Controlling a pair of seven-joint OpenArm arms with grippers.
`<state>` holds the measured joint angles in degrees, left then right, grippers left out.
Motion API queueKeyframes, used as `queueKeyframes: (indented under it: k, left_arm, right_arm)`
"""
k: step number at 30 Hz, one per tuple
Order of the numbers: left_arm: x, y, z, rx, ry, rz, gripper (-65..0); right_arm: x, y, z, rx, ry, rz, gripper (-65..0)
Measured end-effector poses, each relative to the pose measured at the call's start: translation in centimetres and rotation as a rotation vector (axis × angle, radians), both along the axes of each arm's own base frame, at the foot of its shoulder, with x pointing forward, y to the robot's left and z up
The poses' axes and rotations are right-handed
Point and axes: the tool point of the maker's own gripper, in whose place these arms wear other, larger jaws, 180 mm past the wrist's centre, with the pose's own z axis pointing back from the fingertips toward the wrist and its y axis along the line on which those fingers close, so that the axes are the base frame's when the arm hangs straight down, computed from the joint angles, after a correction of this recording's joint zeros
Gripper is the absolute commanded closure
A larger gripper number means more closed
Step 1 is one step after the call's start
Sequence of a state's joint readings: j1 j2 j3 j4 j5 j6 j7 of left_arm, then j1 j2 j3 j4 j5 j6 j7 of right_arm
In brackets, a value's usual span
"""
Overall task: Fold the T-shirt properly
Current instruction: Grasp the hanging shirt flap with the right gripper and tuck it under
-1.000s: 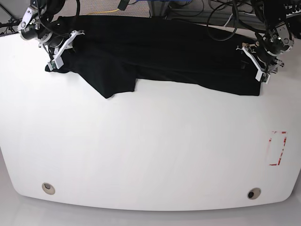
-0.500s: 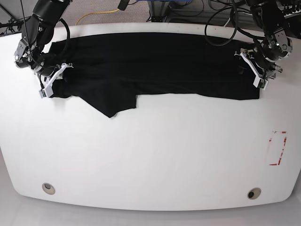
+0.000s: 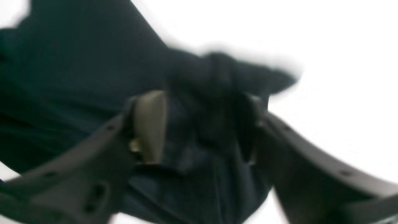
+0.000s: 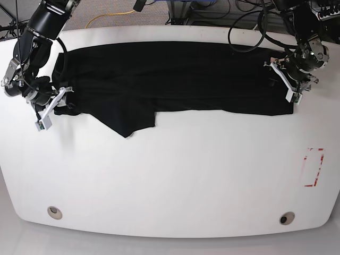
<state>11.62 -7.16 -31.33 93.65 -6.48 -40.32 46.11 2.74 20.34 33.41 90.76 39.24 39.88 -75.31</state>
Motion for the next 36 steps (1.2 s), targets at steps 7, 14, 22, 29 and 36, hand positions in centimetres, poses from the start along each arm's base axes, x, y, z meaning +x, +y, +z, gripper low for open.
queueKeyframes:
  k: [7,14,22,29,36]
  left_arm:
    - [-0.1,0.0,0.0,-0.002,0.001,0.000,-39.2]
    - [-0.3,0.1,-0.1,-0.005,0.000,0.005,-39.2]
    - [-0.5,0.0,-0.1,-0.004,0.000,0.004,-39.2]
    - [-0.5,0.0,-0.1,-0.005,0.000,0.004,-39.2]
    - [-0.5,0.0,-0.1,-0.005,0.000,0.004,-39.2]
  right_arm:
    - [1.6,3.4,0.3,0.044,-0.019,0.074,-50.1]
    - [5.2,6.7,-1.1,0.174,-0.027,0.117,-50.1]
    - [5.5,8.9,-5.4,0.244,0.082,0.150,-49.3]
    - [5.2,9.9,-6.2,0.265,0.101,0.158,-13.5]
    - [4.9,9.8,-4.9,0.266,0.042,0.139,-0.3]
